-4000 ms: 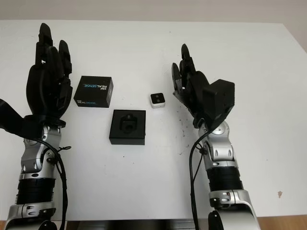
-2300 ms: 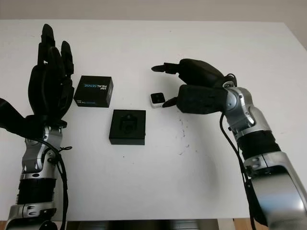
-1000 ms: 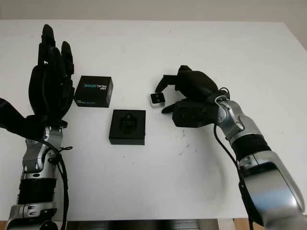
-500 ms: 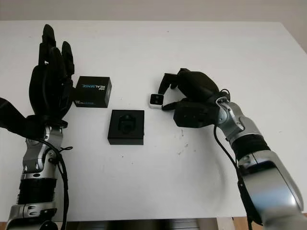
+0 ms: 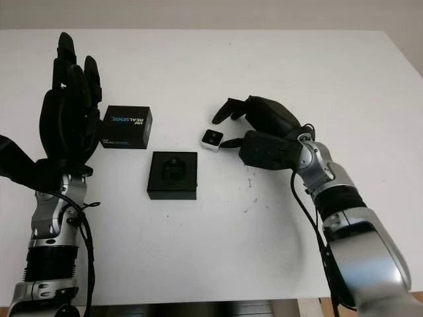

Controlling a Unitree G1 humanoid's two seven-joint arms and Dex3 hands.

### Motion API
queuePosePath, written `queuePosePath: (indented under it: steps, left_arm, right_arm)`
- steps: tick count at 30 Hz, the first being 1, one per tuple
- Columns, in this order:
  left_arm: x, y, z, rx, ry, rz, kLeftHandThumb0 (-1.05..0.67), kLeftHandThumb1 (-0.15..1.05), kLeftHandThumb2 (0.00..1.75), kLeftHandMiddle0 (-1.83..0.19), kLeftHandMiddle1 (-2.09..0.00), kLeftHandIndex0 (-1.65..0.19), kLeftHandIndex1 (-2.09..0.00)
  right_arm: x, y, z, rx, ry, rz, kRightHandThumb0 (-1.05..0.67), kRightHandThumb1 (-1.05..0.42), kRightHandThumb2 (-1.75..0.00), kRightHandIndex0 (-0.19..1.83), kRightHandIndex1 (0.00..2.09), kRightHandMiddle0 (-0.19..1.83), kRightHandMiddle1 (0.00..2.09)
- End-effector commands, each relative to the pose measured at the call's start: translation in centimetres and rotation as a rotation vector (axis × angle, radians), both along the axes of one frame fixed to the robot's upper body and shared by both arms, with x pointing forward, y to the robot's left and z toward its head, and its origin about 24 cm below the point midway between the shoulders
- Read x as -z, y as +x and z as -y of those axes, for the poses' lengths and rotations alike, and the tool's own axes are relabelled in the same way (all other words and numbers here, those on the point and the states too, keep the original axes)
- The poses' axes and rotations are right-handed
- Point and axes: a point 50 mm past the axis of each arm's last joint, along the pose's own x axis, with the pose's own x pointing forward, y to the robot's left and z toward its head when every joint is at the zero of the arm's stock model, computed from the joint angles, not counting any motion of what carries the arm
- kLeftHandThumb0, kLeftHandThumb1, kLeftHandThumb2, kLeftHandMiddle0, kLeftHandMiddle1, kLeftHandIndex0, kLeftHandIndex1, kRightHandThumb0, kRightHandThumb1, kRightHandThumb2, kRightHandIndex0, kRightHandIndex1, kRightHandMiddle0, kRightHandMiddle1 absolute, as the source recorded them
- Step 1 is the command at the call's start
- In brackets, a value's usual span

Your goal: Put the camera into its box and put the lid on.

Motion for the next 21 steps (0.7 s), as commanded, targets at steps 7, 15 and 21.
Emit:
queuePosePath:
  steps: [7,15,21]
  left_arm:
    - [-0.1,0.0,0.0,0.001,0.001,0.010,-0.74,1.05,0.45,0.19,0.00,0.19,0.00]
    - [0.0,0.0,0.1,0.009,-0.006,0.009,-0.73,1.05,0.44,0.19,0.00,0.19,0.00]
    - [0.0,0.0,0.1,0.001,-0.003,0.008,-0.73,1.05,0.46,0.19,0.00,0.19,0.00]
  right_arm:
    - [-2.4,0.2,0.5,-0.009,-0.073,-0.003,-0.48,-0.83,-0.05,0.00,0.03,0.25,0.16]
    - [-5.4,0.3,0.2,-0.088,-0.243,0.115,-0.48,-0.82,-0.05,0.02,0.05,0.30,0.13]
    - [-5.3,0.1,-0.5,-0.165,-0.343,0.220,-0.44,-0.80,-0.05,0.10,0.09,0.40,0.15]
